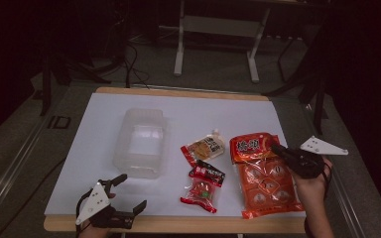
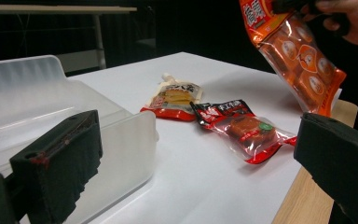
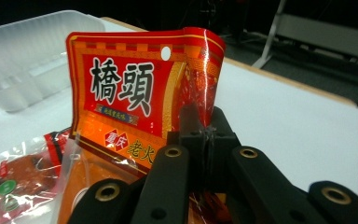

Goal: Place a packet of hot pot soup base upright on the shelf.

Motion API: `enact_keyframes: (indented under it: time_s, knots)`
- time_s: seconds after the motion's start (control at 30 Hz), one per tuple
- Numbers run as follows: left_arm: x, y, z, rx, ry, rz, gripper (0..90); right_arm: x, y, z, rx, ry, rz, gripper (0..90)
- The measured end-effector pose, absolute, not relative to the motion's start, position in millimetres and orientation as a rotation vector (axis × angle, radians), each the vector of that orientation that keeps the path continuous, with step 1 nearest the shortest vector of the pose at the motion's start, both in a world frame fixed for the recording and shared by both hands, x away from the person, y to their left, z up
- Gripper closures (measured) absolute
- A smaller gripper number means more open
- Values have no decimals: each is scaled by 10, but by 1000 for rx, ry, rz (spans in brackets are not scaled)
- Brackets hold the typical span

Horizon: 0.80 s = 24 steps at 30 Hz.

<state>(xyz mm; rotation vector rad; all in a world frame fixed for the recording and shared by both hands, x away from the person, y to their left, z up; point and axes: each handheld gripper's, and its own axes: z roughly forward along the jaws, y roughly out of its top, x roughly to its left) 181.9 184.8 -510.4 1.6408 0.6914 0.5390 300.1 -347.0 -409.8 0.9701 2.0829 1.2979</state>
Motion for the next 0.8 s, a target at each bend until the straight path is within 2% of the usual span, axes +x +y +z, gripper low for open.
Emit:
enact_keyframes:
  time_s: [0.4, 0.63, 0.8]
  knots:
    - [1790, 1765, -5078, 1656, 660, 528, 15, 2567, -3403, -3713, 809, 2038, 1495, 888]
    - [1787, 1699, -5039, 1656, 638, 503, 15, 2525, -3249, -3549, 743, 2021, 1513, 888]
    - [1843, 1610, -4942, 1625, 621, 431, 15, 2526, -3141, -3427, 710, 2007, 1546, 888]
